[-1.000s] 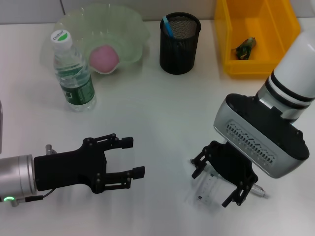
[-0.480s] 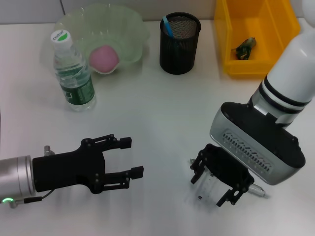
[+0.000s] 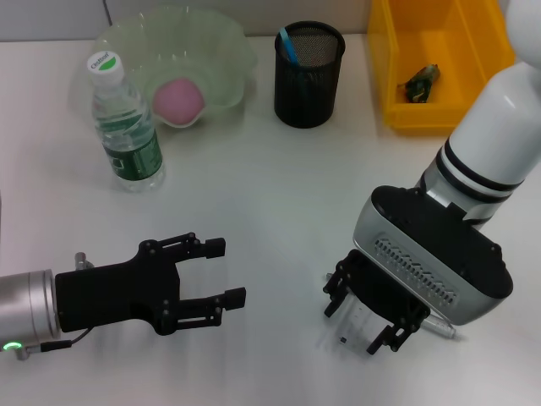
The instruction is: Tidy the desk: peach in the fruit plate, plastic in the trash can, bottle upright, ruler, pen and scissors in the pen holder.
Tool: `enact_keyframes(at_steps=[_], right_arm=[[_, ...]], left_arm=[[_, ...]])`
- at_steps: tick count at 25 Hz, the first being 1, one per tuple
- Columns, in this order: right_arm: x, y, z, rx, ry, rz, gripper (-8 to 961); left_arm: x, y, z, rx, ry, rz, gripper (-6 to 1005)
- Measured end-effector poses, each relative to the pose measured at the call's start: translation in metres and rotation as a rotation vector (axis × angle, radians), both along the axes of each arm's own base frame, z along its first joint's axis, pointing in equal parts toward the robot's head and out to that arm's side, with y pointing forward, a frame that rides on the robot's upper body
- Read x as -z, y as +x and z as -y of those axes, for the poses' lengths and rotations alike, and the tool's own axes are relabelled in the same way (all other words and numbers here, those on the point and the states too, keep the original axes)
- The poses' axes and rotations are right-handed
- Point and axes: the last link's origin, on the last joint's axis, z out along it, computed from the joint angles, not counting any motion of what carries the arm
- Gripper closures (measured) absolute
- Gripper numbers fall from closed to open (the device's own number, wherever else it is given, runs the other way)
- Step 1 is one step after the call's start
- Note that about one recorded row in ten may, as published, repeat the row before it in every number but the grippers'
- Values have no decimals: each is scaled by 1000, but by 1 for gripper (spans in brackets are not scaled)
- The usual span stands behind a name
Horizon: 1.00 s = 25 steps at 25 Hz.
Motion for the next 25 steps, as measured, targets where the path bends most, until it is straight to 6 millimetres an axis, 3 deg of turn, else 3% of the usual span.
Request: enact_keyframes(at_steps=[6, 9, 14, 25], right_arm=[[0, 0, 0, 1, -2, -2, 310], [0, 0, 1, 1, -2, -2, 502], [0, 0, 1, 1, -2, -2, 558], [-12, -10, -1, 25, 11, -36, 557]], left_arm=[[0, -1, 1, -5, 0, 1, 204], [0, -1, 2, -8, 1, 2, 204], [-1, -2, 2, -10, 1, 4, 203], [-2, -3, 2, -14, 4, 4, 204]])
